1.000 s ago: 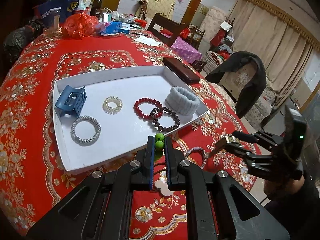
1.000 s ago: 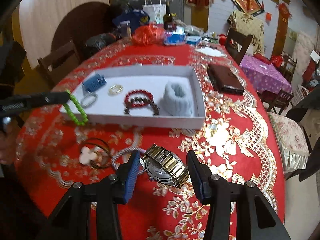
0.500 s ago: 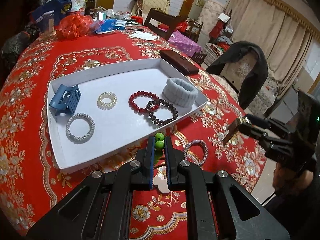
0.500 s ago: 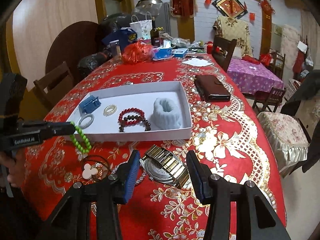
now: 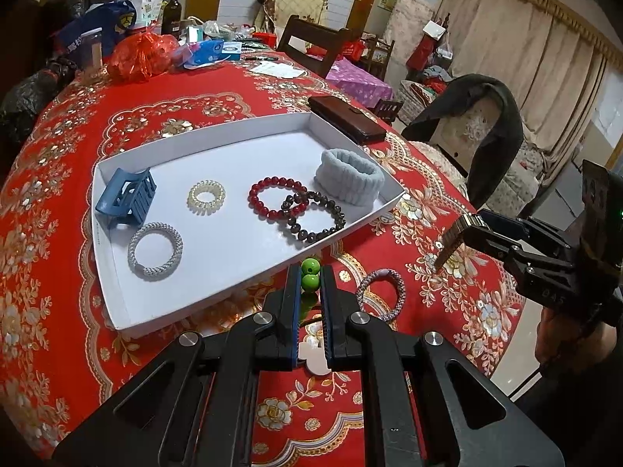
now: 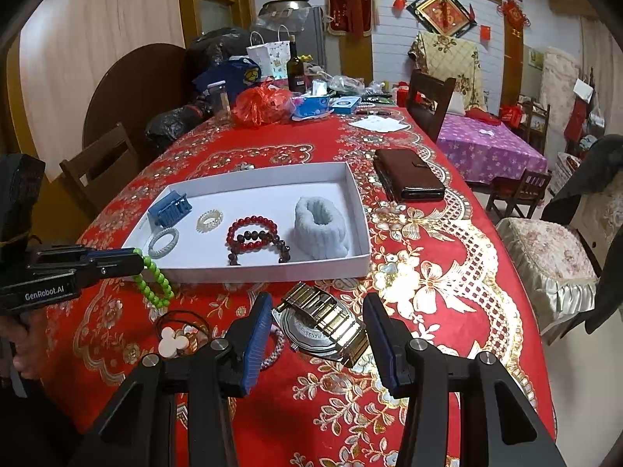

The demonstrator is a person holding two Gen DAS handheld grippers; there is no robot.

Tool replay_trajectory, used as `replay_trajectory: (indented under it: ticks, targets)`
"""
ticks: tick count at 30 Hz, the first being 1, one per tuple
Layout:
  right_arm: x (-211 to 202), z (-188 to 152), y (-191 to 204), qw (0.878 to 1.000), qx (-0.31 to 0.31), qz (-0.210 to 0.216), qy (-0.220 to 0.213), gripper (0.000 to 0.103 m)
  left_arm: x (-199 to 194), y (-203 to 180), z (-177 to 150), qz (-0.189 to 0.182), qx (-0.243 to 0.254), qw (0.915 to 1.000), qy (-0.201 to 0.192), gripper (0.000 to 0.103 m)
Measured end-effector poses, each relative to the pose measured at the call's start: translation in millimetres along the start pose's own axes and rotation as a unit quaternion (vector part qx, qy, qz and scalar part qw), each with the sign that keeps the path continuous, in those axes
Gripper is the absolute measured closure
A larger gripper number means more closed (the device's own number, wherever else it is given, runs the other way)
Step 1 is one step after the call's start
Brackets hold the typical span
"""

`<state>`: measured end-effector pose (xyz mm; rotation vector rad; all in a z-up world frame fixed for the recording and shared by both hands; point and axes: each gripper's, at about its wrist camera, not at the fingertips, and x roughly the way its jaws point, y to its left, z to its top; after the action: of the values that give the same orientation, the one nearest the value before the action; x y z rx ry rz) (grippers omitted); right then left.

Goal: Organize jewelry
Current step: 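Carry the green bracelet and gold watch over the white box with both tools, then lower the green bracelet and watch into the box and open both tools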

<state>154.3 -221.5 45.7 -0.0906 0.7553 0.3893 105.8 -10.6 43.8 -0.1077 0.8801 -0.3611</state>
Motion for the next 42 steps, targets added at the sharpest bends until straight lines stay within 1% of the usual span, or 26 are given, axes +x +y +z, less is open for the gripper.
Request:
replay_trajectory:
  ticks: [4,10,17,21,23,27,29,33,35,38,42]
  targets:
    - [1,8,1,1.0,0.005,0.005,-0.007,0.057,-2,2,3,-0.006,-0.005,1.0,-0.003,0.095]
    - [2,25,6,1.0,0.005,0.013,-0.02,0.057,-12,14,18,-0.037,-0.039,0.9985,-0.012,0.095]
    - [11,52,13,0.999,-0.008,0.026,-0.034,0.057,-9,28,57,-0.034,-0.045,0.9983,-0.018,0.095]
    - [25,70,17,0.999,-0.019,0.029,-0.037,0.057,6,38,69,-0.025,-0.046,0.9986,-0.006,0.095]
    - [35,80,17,0.999,-0.016,0.03,-0.04,0.057,18,41,71,-0.018,-0.04,0.9991,0.001,0.095]
    - [60,101,13,0.998,0.014,0.044,-0.044,0.057,34,44,67,-0.026,-0.036,0.999,0.003,0.095]
    - [77,108,12,0.997,0.035,0.054,-0.041,0.057,41,45,66,-0.031,-0.04,0.9987,0.004,0.095]
    - [115,117,16,0.996,0.062,0.055,-0.028,0.057,53,52,62,-0.034,-0.05,0.9982,0.008,0.095]
    - [133,122,21,0.997,0.065,0.046,-0.021,0.057,61,58,58,-0.024,-0.055,0.998,0.017,0.095]
    - [159,126,18,0.996,0.081,0.036,-0.007,0.057,76,73,46,0.006,-0.071,0.9963,0.049,0.095]
    - [190,129,2,0.994,0.1,0.022,0.023,0.057,83,81,37,0.02,-0.085,0.9937,0.07,0.095]
